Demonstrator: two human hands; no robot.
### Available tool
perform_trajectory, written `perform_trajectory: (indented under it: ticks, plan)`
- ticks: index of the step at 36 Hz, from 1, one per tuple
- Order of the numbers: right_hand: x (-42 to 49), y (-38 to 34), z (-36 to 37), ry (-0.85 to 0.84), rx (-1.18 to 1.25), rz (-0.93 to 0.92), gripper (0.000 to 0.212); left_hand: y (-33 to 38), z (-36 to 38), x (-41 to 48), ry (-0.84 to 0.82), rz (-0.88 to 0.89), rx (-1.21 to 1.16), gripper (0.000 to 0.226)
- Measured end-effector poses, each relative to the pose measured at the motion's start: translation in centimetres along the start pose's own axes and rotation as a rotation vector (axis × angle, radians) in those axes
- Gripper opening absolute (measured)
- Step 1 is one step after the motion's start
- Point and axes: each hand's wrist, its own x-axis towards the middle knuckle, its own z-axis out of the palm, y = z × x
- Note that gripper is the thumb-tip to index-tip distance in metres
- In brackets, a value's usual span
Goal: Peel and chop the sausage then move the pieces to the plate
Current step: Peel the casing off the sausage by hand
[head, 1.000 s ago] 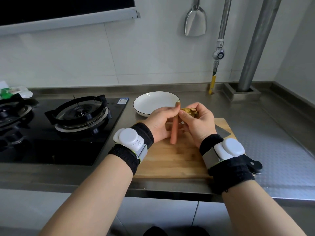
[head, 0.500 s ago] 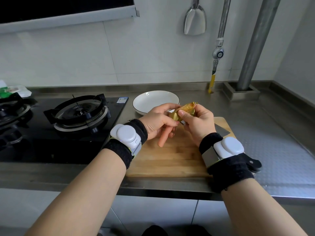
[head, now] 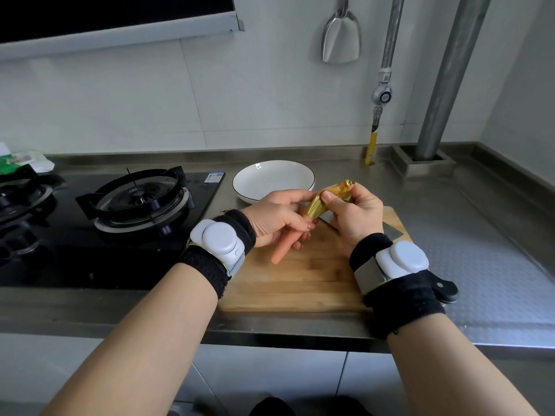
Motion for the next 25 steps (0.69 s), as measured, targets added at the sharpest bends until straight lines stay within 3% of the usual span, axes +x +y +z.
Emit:
perform_trajectory:
  ticks: [25]
  plan:
    - [0.07,-0.59,-0.28,0.131,0.074,0.001,0.026,0.02,-0.93,-0.34,-0.134,-0.077,0.018,0.056]
